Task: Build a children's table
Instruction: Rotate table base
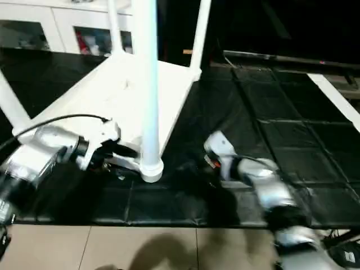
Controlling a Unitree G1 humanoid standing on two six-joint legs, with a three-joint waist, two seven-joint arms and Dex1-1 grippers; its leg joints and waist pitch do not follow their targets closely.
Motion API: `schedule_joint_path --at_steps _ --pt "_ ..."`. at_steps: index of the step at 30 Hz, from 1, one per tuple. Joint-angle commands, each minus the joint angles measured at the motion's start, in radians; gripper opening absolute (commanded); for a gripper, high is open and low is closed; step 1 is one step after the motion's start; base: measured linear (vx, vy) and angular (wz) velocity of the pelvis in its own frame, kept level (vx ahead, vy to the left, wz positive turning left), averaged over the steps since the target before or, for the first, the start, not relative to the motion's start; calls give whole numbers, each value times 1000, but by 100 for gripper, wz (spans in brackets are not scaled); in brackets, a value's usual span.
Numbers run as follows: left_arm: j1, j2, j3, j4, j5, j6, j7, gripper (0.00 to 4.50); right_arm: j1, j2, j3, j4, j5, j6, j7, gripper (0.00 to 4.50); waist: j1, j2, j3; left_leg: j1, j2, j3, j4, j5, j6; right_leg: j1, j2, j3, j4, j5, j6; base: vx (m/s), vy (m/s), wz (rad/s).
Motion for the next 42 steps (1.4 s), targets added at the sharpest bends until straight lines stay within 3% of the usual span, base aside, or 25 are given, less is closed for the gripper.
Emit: schedule_joint_path --at_steps 1,5,9,11,13,23,32,33,37,42 --pt "-31 -14 -32 62 52 -70 14 335 14 -26 19 -70 31 44 69 450 6 15 -73 9 67 -35 -64 -188 36 53 -108 78 -90 -278 -144 0 0 0" --pt "-70 -37 -52 160 92 -162 24 307 47 -66 31 -181 70 116 158 450 19 15 -75 9 72 -35 -63 -181 44 55 -113 77 -84 -237 -158 0 0 0" --pt "-90 -60 -47 211 101 -212 46 284 58 -78 35 -217 81 136 178 450 27 14 -76 10 74 -37 -63 -186 36 52 -119 76 -84 -252 -165 0 0 0" --pt "-125 -92 -33 301 120 -287 72 268 73 -88 35 -254 86 160 193 450 34 10 -74 10 70 -36 -63 -186 38 52 -117 75 -90 -280 -142 0 0 0" --pt "-130 -99 -27 314 117 -294 73 252 74 -89 35 -258 86 163 194 450 38 9 -76 10 71 -36 -63 -180 36 53 -119 75 -88 -281 -134 0 0 0" --pt "-193 -135 -38 448 157 -383 36 176 87 -98 44 -305 83 205 196 450 40 6 -76 8 73 -37 -62 -169 39 53 -123 73 -87 -267 -137 0 0 0" --pt "-222 -154 -44 509 184 -396 -18 108 101 -97 50 -331 83 222 202 450 46 9 -77 9 75 -37 -63 -166 41 53 -124 73 -86 -246 -146 0 0 0" --pt "-224 -155 -50 515 193 -398 -24 98 103 -96 52 -331 81 221 201 450 47 13 -78 10 76 -38 -62 -166 38 54 -126 74 -84 -241 -150 0 0 0" --pt "-233 -159 -56 542 213 -400 -47 69 106 -91 53 -335 80 226 198 450 47 10 -78 7 75 -38 -63 -160 39 57 -124 73 -83 -221 -154 0 0 0" --pt "-241 -149 -92 556 256 -349 -121 38 110 -89 51 -341 78 227 195 450 42 11 -77 5 73 -38 -62 -159 42 60 -125 72 -85 -230 -155 0 0 0"
